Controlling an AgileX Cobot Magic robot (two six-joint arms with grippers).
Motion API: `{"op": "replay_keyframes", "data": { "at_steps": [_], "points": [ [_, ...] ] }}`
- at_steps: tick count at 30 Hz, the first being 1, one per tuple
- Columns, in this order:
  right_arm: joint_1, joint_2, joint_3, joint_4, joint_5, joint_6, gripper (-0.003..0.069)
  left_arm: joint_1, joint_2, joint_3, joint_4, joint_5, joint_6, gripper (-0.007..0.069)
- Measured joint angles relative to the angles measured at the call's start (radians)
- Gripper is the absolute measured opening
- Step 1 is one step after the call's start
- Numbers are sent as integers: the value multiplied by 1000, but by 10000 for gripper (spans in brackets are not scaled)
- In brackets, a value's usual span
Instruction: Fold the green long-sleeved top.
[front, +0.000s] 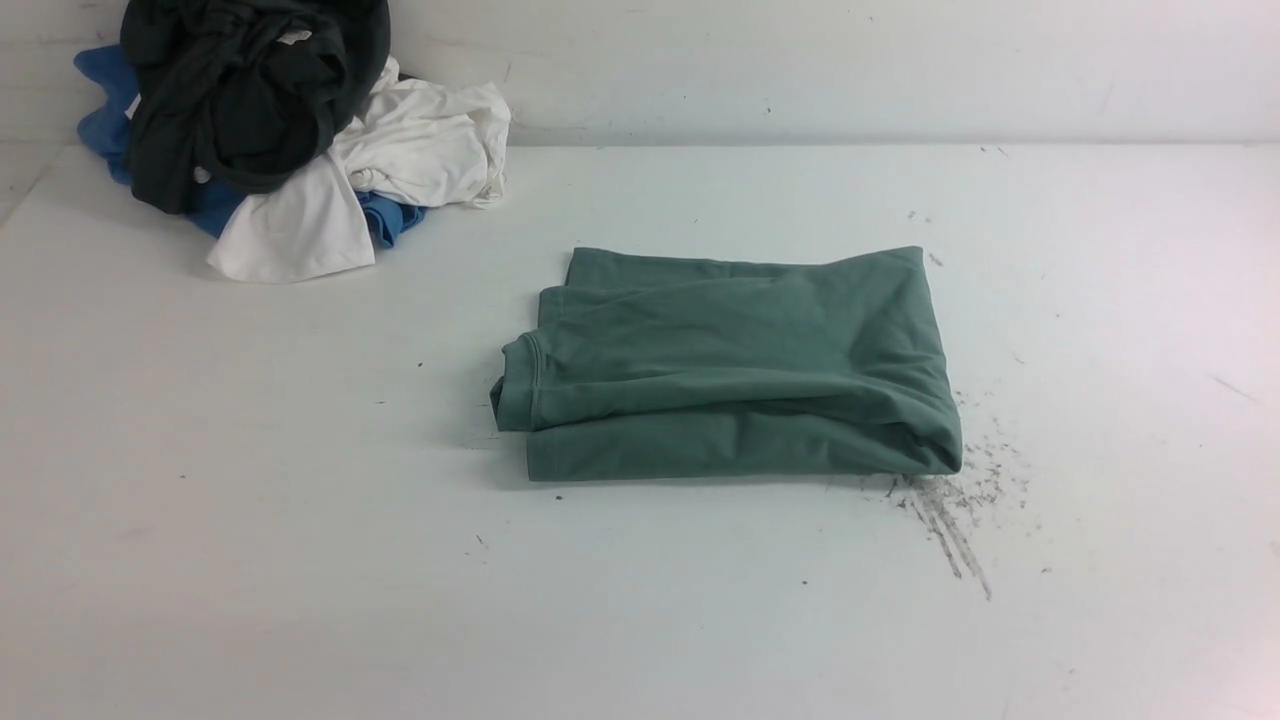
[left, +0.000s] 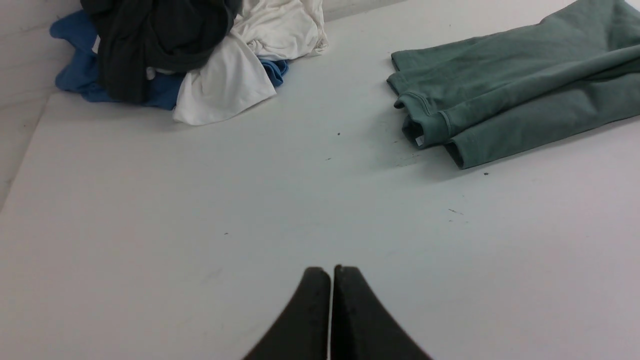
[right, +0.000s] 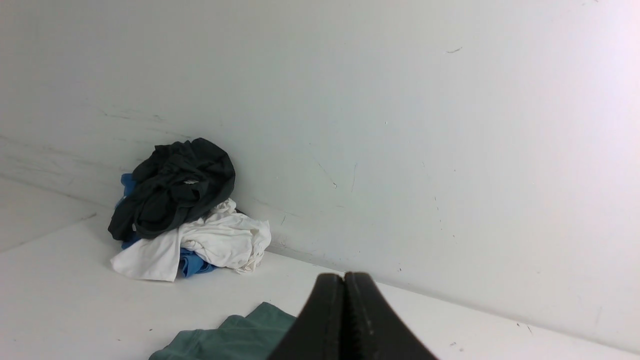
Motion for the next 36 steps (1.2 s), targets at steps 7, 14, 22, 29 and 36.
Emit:
{"op": "replay_keyframes", "data": {
  "at_steps": [7,14,22,29,36],
  "points": [
    [0,0,0,1,18,0,-15,0,0,5,0,0,0,-7],
    [0,0,0,1,18,0,-15,0,0,5,0,0,0,-7],
    [0,-16,34,1,-1,0,-15,0,0,5,0,0,0,-7],
    [-13,-124,232,-32,-197,5,-15,0,0,5,0,0,0,-7],
    [-195,-262,541,-229,-324,257,-15,0,0,5,0,0,0,-7]
  ]
}}
